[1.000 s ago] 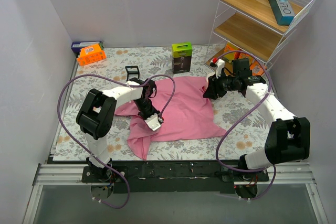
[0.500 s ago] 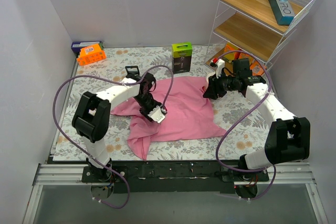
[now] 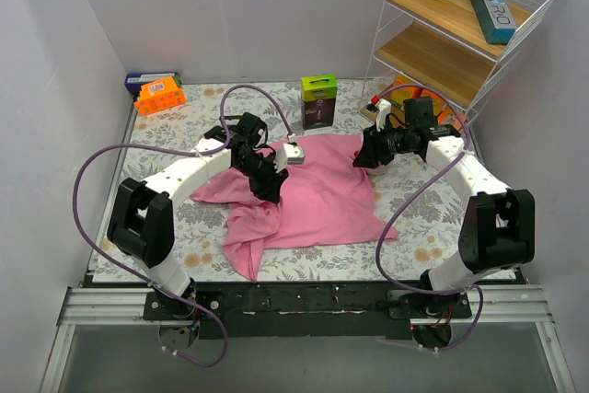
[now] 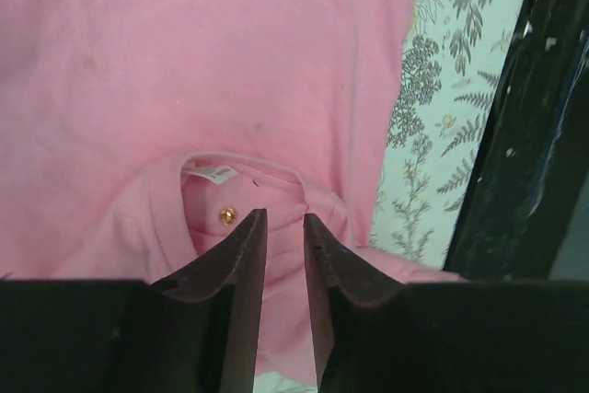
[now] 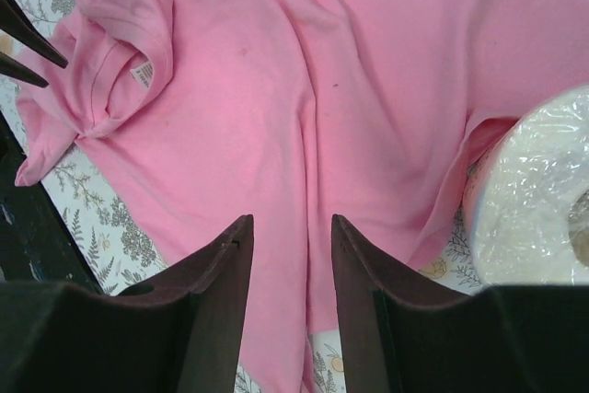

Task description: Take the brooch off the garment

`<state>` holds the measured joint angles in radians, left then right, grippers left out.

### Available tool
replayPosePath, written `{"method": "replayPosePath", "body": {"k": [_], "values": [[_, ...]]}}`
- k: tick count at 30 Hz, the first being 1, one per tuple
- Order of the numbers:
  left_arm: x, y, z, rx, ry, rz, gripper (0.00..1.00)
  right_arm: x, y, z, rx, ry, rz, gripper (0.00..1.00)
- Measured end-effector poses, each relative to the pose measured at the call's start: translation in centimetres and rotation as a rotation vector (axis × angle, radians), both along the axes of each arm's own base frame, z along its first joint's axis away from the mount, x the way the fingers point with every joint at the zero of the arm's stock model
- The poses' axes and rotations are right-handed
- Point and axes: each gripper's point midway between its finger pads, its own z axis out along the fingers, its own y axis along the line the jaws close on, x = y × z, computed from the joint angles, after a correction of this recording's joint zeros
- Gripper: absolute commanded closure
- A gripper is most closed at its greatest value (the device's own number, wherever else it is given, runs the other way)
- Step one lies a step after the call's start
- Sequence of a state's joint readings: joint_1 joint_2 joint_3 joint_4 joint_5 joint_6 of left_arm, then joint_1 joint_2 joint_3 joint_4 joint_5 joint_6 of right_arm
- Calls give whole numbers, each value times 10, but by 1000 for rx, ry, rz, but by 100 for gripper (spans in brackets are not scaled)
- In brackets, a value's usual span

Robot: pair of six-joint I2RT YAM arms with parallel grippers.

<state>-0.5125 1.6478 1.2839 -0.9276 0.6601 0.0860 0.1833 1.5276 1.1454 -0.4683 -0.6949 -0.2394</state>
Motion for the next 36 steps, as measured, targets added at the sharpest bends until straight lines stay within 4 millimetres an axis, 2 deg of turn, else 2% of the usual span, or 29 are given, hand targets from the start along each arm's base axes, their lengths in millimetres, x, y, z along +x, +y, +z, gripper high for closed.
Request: {"method": "replayPosePath", "body": {"k": [6, 13, 20, 25, 36], "values": [[-4, 5, -15, 129, 261, 382, 77, 9, 5, -2, 25, 31, -8, 55], [-4, 13, -26, 231, 362, 647, 73, 11, 7, -2, 34, 40, -17, 55], [-3, 13, -49, 306, 380, 715, 73, 7, 6, -5, 34, 43, -23, 55], [0, 19, -64, 359, 355, 734, 73, 5, 5, 2, 39, 16, -23, 55], [21, 25, -75, 389, 225, 723, 74, -1, 4, 0, 39, 19, -22, 55]]}}
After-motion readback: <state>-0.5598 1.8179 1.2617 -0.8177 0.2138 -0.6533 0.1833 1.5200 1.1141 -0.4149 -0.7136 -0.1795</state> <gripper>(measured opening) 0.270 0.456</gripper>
